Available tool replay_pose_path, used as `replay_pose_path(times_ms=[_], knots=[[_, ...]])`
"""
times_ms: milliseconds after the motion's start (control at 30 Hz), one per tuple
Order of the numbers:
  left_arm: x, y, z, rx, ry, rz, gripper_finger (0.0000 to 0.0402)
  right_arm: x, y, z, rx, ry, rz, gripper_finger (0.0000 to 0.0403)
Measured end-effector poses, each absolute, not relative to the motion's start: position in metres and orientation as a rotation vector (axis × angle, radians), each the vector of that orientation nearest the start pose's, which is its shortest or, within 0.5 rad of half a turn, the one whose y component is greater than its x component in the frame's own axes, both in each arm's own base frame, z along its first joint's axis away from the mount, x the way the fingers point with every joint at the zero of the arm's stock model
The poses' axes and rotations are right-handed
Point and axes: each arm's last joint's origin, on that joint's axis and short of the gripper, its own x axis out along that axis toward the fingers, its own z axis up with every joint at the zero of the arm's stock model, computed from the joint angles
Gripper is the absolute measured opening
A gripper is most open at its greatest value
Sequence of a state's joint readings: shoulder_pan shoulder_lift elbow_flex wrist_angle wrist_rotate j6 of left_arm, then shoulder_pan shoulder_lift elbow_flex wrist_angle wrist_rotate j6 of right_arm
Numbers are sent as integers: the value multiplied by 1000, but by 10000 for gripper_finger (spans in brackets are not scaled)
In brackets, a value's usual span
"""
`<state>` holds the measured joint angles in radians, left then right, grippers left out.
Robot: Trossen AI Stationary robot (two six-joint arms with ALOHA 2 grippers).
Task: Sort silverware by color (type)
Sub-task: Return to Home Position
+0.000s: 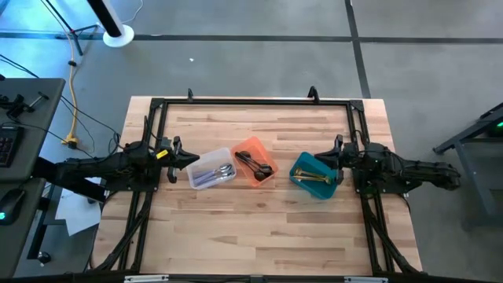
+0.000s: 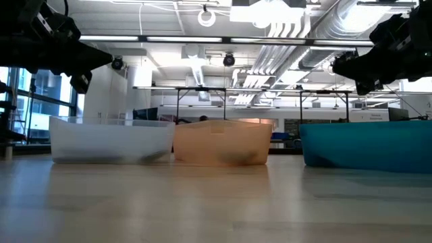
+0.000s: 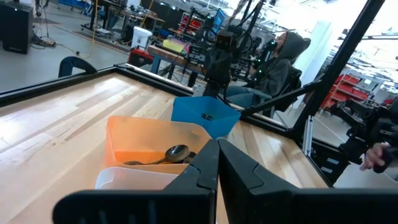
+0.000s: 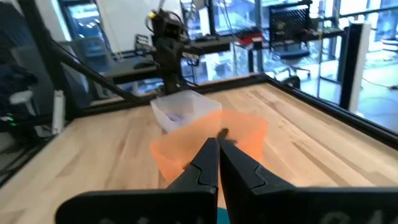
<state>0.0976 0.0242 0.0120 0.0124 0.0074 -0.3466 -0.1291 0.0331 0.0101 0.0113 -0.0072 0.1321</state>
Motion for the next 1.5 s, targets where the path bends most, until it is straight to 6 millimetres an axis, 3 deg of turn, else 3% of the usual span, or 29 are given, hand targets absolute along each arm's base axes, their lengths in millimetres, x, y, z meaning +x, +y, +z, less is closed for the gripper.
replay_pose_path(times_ms=[367, 1300, 1500], knots=[[98, 9, 167, -346, -16, 89, 1, 104, -14, 157, 136, 101, -135, 0], [97, 8, 169, -346, -36, 70, 1, 104, -13, 157, 137, 104, -133, 0], [97, 2, 169, -95, -22, 14, 1, 104, -13, 157, 137, 104, -133, 0]])
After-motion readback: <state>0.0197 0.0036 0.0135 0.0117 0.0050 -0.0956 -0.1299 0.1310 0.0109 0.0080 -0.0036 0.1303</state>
